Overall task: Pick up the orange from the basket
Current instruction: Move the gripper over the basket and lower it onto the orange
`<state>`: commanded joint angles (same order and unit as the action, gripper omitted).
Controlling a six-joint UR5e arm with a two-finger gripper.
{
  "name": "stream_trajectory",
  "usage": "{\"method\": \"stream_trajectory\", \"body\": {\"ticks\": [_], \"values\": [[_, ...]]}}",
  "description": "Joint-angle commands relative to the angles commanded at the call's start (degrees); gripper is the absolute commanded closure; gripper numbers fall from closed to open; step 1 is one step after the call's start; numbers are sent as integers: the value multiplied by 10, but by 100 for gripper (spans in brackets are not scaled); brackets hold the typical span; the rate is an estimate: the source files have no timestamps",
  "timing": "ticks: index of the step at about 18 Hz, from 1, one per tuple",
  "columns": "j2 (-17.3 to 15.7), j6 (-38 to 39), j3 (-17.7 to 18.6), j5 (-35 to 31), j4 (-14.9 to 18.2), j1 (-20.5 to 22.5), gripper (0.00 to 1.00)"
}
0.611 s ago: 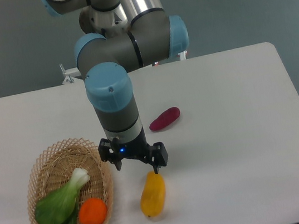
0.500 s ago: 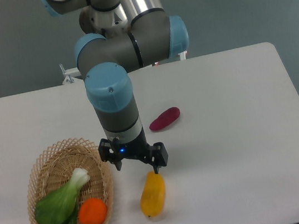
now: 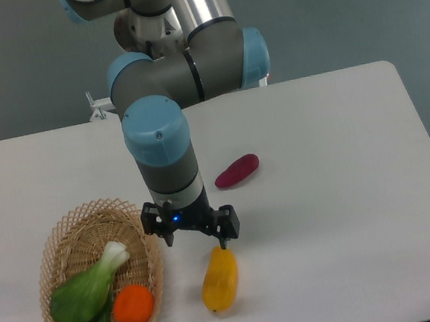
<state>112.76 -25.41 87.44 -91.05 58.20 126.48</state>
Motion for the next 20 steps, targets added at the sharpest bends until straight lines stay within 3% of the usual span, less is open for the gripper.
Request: {"method": "stream_trajectory", "body": {"ticks": [3,6,11,20], "values": [[8,34,8,0,-49,-26,0],[32,66,4,-2,-69,-53,0],[80,97,-23,-6,-73,-104,0],[109,100,-36,-5,-73,-125,0]]}}
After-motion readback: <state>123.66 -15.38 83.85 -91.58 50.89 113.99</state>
